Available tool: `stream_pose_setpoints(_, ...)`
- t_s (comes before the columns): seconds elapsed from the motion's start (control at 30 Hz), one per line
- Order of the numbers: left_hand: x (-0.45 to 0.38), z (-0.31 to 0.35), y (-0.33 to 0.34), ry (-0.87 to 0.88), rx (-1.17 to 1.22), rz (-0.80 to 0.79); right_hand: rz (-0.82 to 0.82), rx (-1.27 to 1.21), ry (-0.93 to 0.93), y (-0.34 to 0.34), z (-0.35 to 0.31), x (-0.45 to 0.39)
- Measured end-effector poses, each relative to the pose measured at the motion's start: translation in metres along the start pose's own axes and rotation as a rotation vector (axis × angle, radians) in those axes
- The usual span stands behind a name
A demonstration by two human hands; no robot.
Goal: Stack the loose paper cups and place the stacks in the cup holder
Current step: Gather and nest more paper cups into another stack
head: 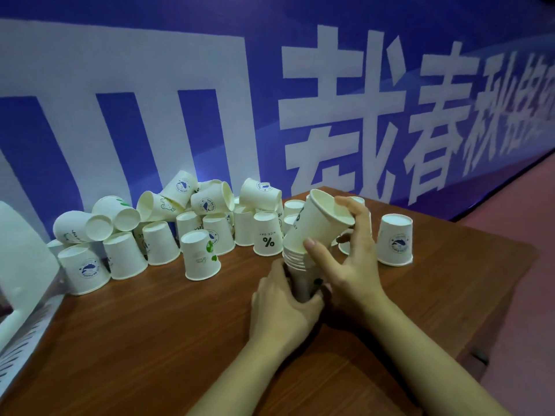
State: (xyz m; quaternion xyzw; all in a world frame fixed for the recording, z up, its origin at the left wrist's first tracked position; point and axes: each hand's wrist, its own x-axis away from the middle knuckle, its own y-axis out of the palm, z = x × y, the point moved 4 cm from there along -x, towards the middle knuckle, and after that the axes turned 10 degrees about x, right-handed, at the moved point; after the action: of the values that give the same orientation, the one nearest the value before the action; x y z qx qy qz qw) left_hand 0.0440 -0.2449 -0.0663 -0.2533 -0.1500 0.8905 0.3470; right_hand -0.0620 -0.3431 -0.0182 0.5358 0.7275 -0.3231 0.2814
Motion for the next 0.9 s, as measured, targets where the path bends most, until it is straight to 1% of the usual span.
stream_pose_setpoints(0.07,0.001,0.000,0.001,-0.005,0.034,0.000,0.037,-0.021,0.021,-0.001,-0.001,0.000)
stream_pose_setpoints(0.17,0.003,0.001,0.000,-0.012,0.013,-0.019,0.100,-0.002,0.008,-0.004,-0.001,-0.001)
stream_pose_setpoints(0.2,0.003,0.001,0.000,-0.012,-0.012,-0.036,0.085,0.017,0.006,-0.003,0.000,-0.001)
stream_pose_setpoints(0.3,0.002,0.002,0.000,-0.011,-0.070,-0.067,-0.029,0.068,0.029,0.003,0.005,-0.001)
stream_pose_setpoints(0.4,0.001,0.003,0.001,-0.022,-0.073,-0.077,-0.090,0.047,0.040,0.008,0.006,0.001)
stream_pose_setpoints(0.47,0.001,0.003,0.001,-0.029,-0.080,-0.078,-0.086,0.054,0.043,0.007,0.004,0.002)
stream_pose_setpoints(0.57,0.003,0.004,0.000,-0.037,-0.064,-0.041,-0.049,0.116,0.002,0.005,0.003,0.001)
stream_pose_setpoints(0.63,0.004,0.005,-0.002,-0.042,-0.065,-0.020,-0.046,0.156,0.012,0.005,0.005,0.001)
stream_pose_setpoints(0.77,0.003,0.004,-0.006,-0.081,-0.046,-0.001,-0.075,0.303,0.008,0.009,0.006,0.002)
stream_pose_setpoints(0.87,0.003,0.004,-0.005,-0.079,-0.057,-0.004,-0.135,0.320,0.031,0.009,0.005,0.003)
stream_pose_setpoints(0.9,0.003,0.004,-0.005,-0.076,-0.068,-0.004,-0.104,0.309,0.046,0.005,0.005,0.002)
